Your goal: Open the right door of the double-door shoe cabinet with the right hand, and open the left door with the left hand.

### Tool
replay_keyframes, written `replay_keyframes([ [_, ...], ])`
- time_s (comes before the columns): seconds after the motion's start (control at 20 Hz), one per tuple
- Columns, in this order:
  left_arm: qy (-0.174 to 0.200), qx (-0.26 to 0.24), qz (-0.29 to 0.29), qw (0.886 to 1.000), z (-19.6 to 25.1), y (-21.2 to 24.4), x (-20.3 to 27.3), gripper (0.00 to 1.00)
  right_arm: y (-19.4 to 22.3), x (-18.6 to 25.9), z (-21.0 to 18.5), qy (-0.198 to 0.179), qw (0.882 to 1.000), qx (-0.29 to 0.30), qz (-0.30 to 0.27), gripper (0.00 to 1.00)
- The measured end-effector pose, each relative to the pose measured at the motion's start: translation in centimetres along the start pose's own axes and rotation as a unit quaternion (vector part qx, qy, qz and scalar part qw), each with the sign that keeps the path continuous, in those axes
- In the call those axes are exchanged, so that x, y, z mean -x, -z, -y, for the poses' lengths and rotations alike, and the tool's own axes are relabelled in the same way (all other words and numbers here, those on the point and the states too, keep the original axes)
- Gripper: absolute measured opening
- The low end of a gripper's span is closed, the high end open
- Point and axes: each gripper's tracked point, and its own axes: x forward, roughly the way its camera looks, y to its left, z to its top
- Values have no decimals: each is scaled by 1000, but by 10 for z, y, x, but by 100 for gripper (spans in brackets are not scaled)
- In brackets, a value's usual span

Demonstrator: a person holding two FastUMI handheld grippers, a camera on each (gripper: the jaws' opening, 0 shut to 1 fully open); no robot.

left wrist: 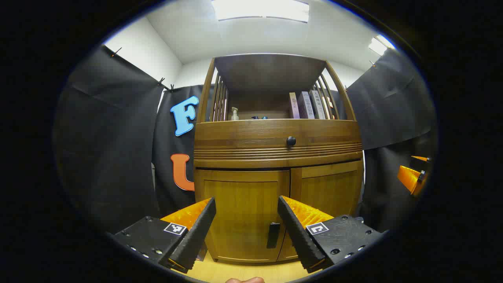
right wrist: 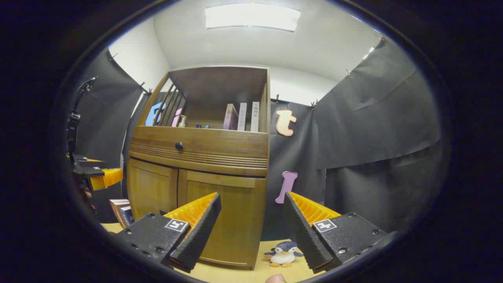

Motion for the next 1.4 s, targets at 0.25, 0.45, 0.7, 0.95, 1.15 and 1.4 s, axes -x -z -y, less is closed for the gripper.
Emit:
replay_keyframes([
  [0.25, 0, 2, -1, 1000, 3, -1, 1, 95, 5, -4, 4, 8, 1000, 0, 0, 100],
  [0.45, -5, 1, 7, 1000, -2, -5, 3, 100, 13, -12, -5, 0, 1000, -1, -10, 100],
  [0.7, -12, -4, 8, 1000, -7, -4, 5, 95, 25, -22, -16, -9, 1000, 3, -26, 100],
  [0.95, -19, -6, 7, 1000, -13, 1, 9, 95, 60, -33, -42, -35, 998, 2, -60, 100],
  [1.15, -26, -7, 1, 1000, -27, 7, 10, 95, 89, -42, -72, -64, 994, 3, -87, 100],
  [1.4, -26, -5, -4, 1000, -43, 13, 7, 95, 120, -55, -116, -99, 989, -19, -110, 100],
])
